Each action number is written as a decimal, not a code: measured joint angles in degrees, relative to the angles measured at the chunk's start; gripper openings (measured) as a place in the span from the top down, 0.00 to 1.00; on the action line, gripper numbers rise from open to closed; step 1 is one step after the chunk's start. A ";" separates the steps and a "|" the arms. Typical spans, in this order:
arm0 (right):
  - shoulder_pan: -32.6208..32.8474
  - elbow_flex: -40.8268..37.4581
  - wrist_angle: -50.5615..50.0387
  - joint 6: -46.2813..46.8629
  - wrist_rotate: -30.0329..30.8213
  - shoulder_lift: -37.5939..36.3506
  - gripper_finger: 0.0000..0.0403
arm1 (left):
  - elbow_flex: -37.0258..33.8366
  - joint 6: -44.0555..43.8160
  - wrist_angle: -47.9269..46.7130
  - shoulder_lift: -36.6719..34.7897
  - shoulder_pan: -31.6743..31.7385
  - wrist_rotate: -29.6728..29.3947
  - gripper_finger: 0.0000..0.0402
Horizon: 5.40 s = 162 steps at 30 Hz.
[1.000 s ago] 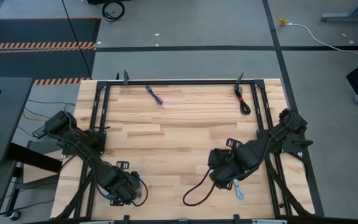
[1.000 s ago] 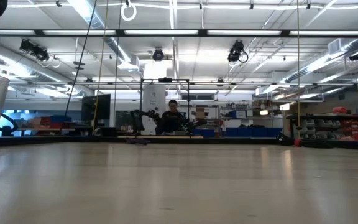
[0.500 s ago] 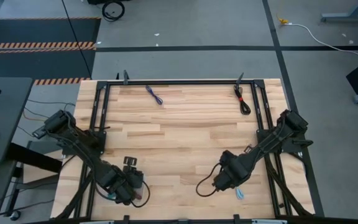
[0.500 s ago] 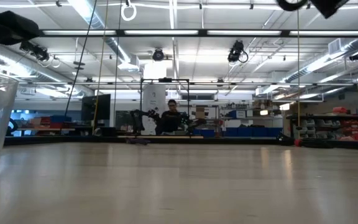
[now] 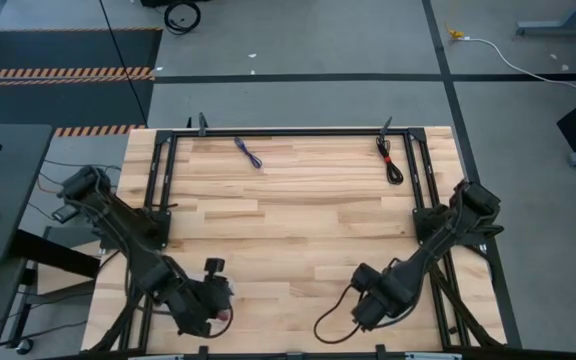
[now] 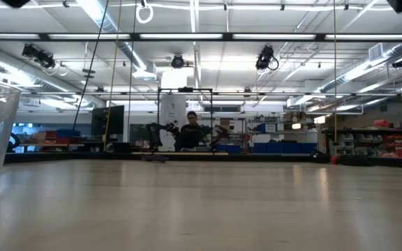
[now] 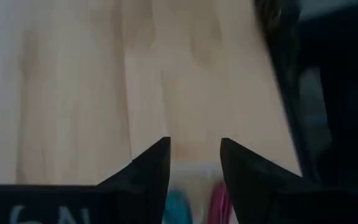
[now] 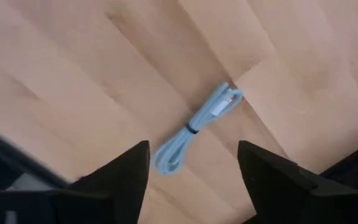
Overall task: Pick and place USB-C Cables
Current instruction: Put the white charger cable into the transparent bin
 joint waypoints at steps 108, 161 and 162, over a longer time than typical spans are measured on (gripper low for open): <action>-23.64 1.51 94.10 -86.44 12.69 10.60 0.91 | 0.02 1.87 1.50 -8.79 -7.80 -37.81 0.65; -26.25 1.48 31.04 -73.72 39.56 -1.15 0.67 | 0.00 -23.18 -17.07 -8.81 -4.09 -3.61 0.91; -26.80 1.48 27.17 -71.38 38.27 -2.18 0.67 | 0.00 -24.88 -18.32 -8.81 -3.81 0.88 0.91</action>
